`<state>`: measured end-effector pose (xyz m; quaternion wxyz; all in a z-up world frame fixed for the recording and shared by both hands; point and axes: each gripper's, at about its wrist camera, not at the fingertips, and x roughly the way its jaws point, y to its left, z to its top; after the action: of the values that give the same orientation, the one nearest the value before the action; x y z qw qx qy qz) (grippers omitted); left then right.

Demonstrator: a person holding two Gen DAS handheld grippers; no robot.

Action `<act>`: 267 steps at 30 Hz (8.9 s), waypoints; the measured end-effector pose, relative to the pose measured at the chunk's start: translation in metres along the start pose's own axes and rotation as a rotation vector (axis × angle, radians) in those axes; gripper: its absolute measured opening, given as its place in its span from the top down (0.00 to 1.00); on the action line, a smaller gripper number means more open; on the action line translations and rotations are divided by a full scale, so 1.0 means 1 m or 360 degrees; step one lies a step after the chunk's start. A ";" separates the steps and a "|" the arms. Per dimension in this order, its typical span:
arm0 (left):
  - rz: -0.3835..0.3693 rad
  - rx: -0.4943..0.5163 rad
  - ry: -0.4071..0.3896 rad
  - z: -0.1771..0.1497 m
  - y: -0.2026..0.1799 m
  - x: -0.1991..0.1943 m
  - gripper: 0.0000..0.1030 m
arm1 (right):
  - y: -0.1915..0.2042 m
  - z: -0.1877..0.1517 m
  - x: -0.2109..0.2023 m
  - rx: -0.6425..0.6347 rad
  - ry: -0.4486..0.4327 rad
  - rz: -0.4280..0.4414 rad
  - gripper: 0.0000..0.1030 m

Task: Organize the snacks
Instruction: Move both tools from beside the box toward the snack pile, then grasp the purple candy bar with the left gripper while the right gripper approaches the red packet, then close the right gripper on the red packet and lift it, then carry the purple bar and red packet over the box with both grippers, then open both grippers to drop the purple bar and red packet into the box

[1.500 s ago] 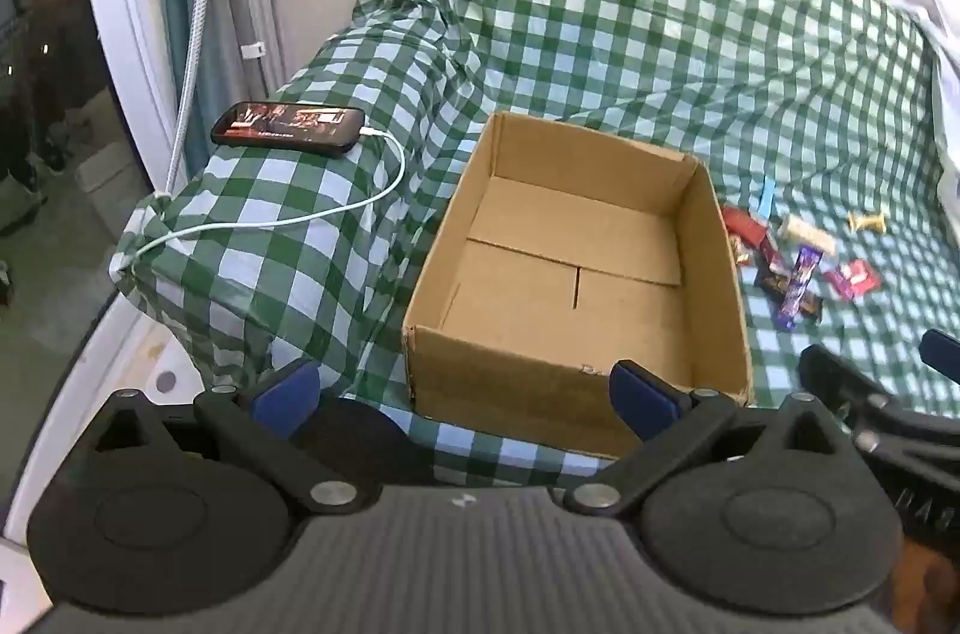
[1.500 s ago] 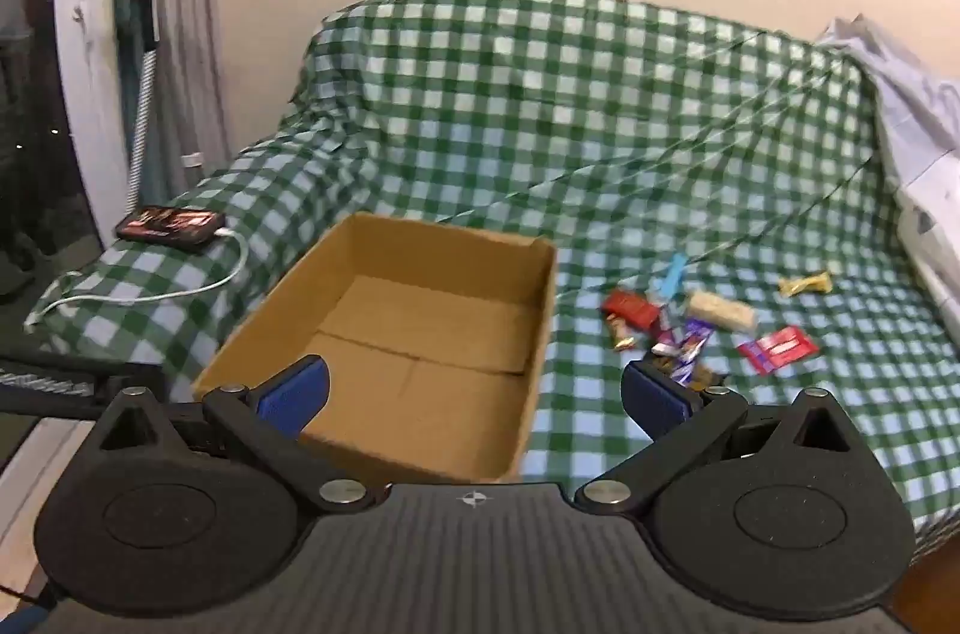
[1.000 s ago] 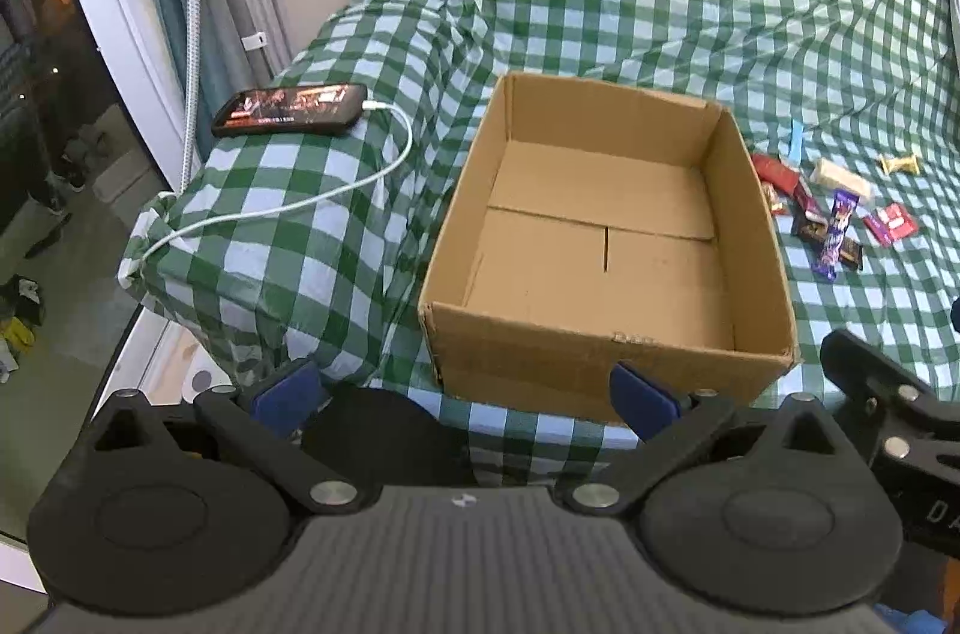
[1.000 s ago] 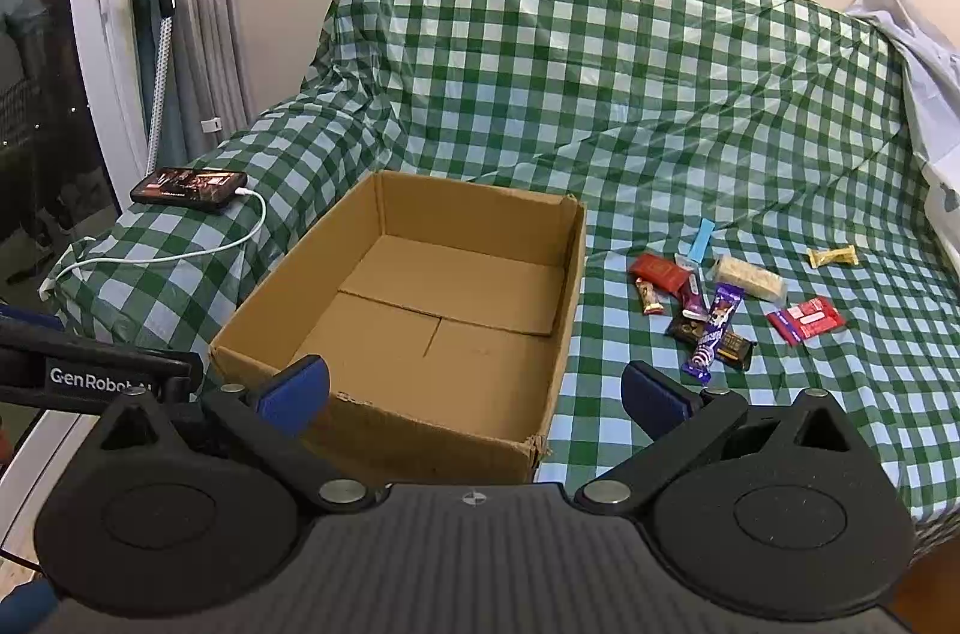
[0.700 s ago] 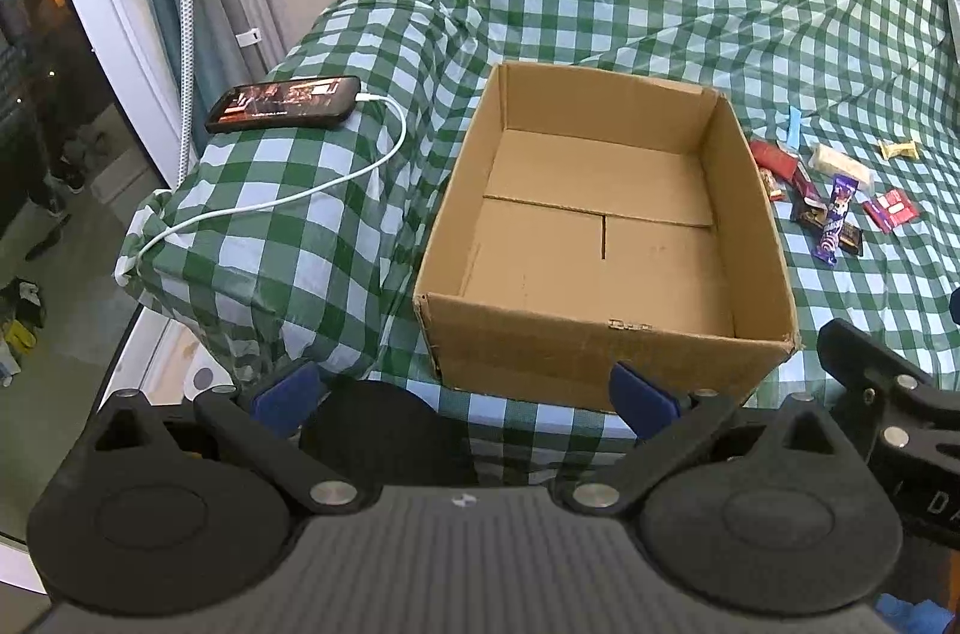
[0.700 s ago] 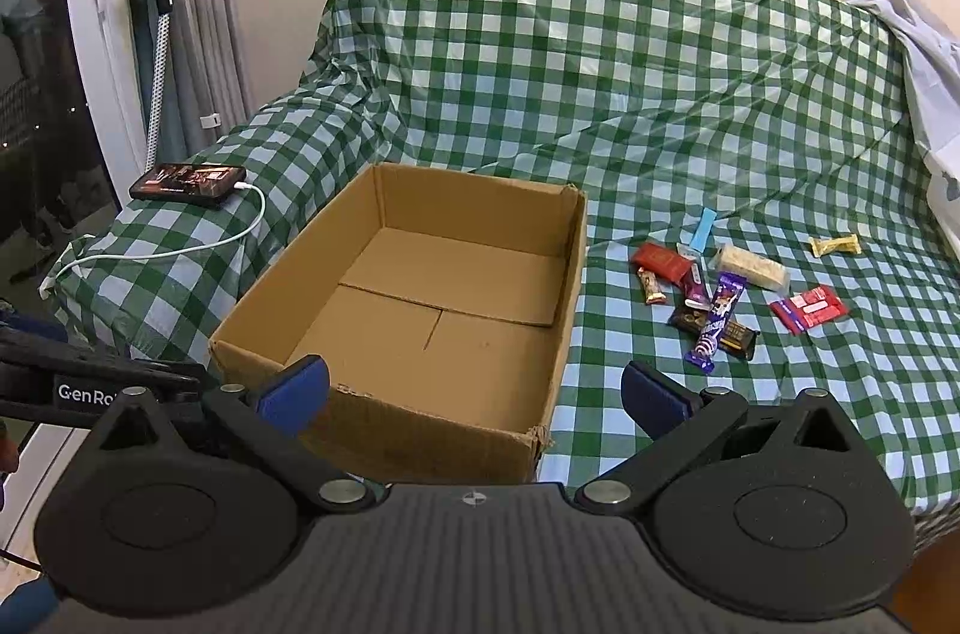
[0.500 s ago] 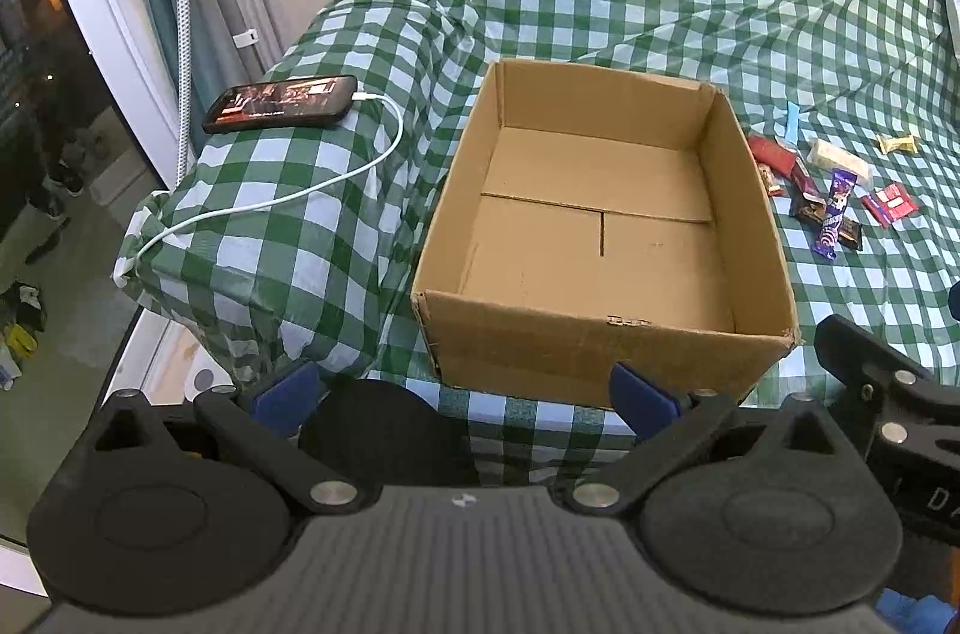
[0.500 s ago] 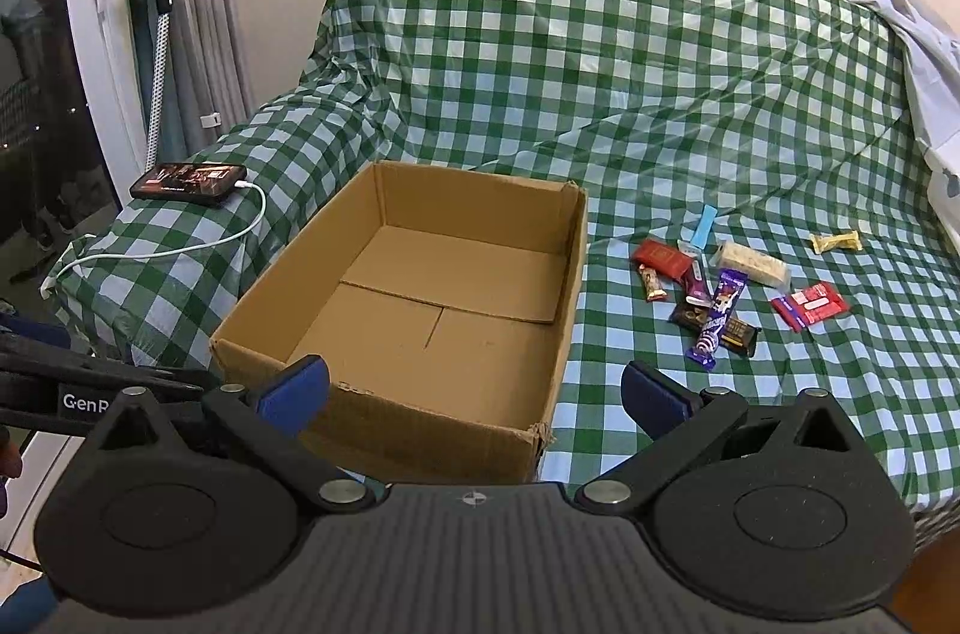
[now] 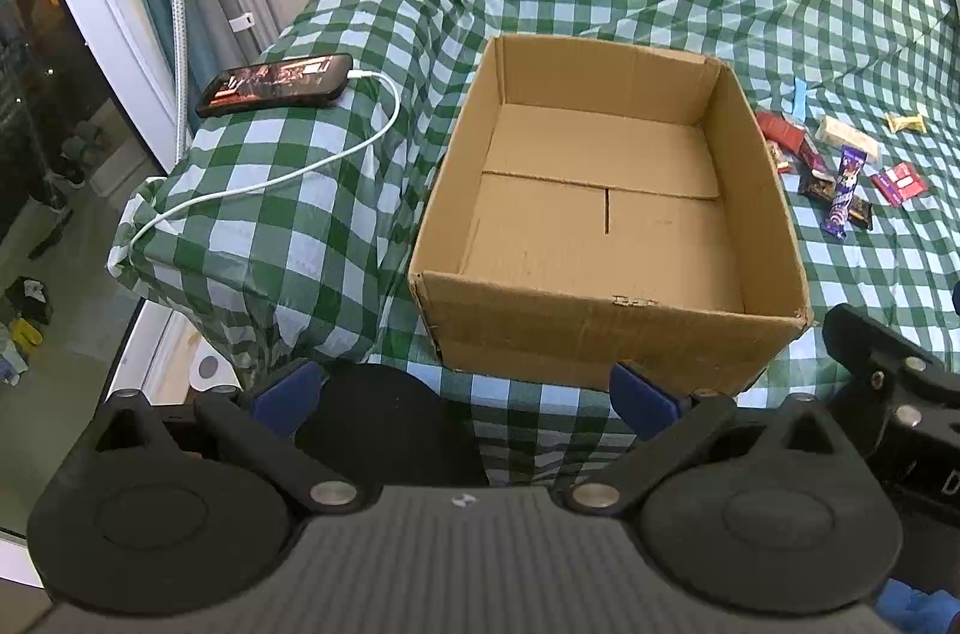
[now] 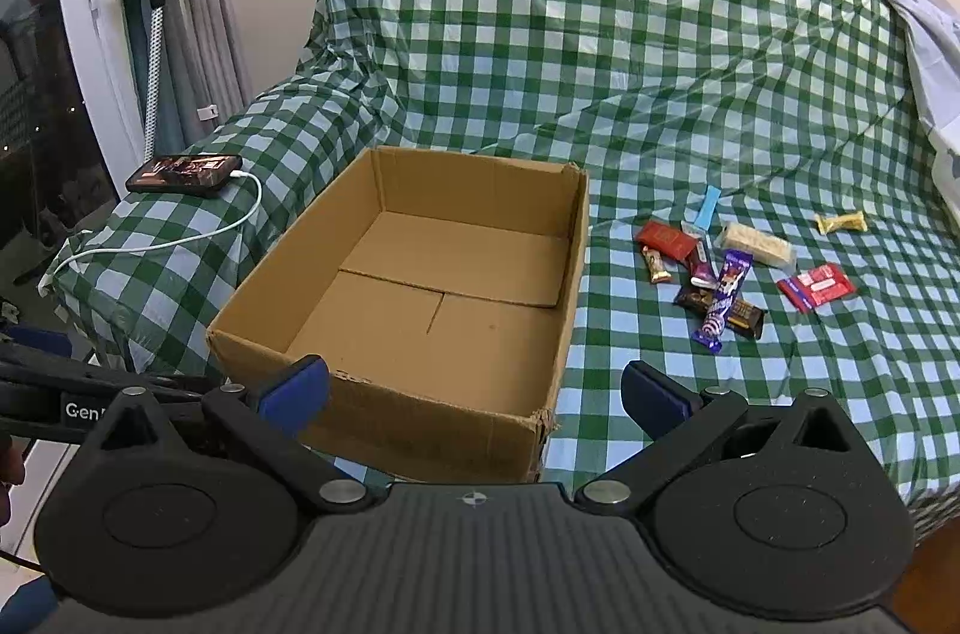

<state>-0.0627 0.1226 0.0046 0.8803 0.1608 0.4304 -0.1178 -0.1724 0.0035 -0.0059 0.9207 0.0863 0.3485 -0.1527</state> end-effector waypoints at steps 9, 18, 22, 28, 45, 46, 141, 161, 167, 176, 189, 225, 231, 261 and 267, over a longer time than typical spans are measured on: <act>0.0028 0.0071 0.0066 0.007 -0.017 0.012 0.00 | -0.029 -0.003 0.017 0.0149 -0.0061 -0.0013 0.00; -0.0029 0.0210 0.0073 0.034 -0.067 0.022 0.00 | -0.101 0.006 0.022 0.0452 -0.0144 -0.0173 0.00; -0.0060 0.0272 0.0059 0.050 -0.095 0.028 0.00 | -0.146 0.005 0.029 0.0629 -0.0164 -0.0274 0.00; -0.0107 0.0355 0.0058 0.073 -0.137 0.043 0.00 | -0.203 0.006 0.053 0.0812 -0.0113 -0.0358 0.00; -0.0436 0.0585 -0.0029 0.147 -0.298 0.099 0.00 | -0.309 -0.007 0.093 0.1038 0.0013 -0.0572 0.00; -0.0479 0.0597 -0.0012 0.151 -0.311 0.107 0.00 | -0.313 -0.009 0.095 0.1049 0.0022 -0.0578 0.00; -0.0717 0.0444 0.0108 0.135 -0.275 0.121 0.85 | -0.354 -0.001 0.159 0.0915 -0.0109 -0.0515 0.67; -0.0423 0.0190 0.0045 0.043 -0.080 0.019 0.85 | -0.105 -0.012 0.036 0.0320 -0.0111 0.0155 0.67; -0.0418 0.0106 0.0008 0.024 -0.044 0.006 0.85 | -0.065 -0.019 0.023 0.0186 -0.0094 0.0187 0.67; -0.0442 0.0030 -0.0021 0.014 -0.023 -0.001 0.85 | -0.048 -0.019 0.010 0.0103 -0.0114 0.0133 0.67; -0.0445 0.0013 -0.0013 0.017 -0.022 0.003 0.85 | -0.045 -0.018 0.013 0.0062 -0.0086 0.0127 0.67; -0.0379 -0.0129 -0.0005 0.094 0.003 0.073 0.85 | -0.020 0.030 0.079 -0.0015 -0.0026 0.0168 0.66; -0.0358 -0.0135 0.0014 0.111 0.003 0.096 0.85 | -0.014 0.041 0.103 -0.0011 -0.0010 0.0176 0.66; -0.0241 -0.0078 0.0209 0.140 -0.013 0.199 0.66 | -0.011 0.070 0.207 0.0017 0.0127 0.0208 0.62; -0.0209 -0.0122 0.0192 0.142 -0.006 0.190 0.00 | -0.009 0.076 0.201 -0.0025 0.0026 0.0184 0.10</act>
<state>0.1514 0.0495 -0.0656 0.8486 0.1053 0.4966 -0.1488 0.0138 -0.0694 -0.0845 0.9258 0.1004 0.3515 -0.0957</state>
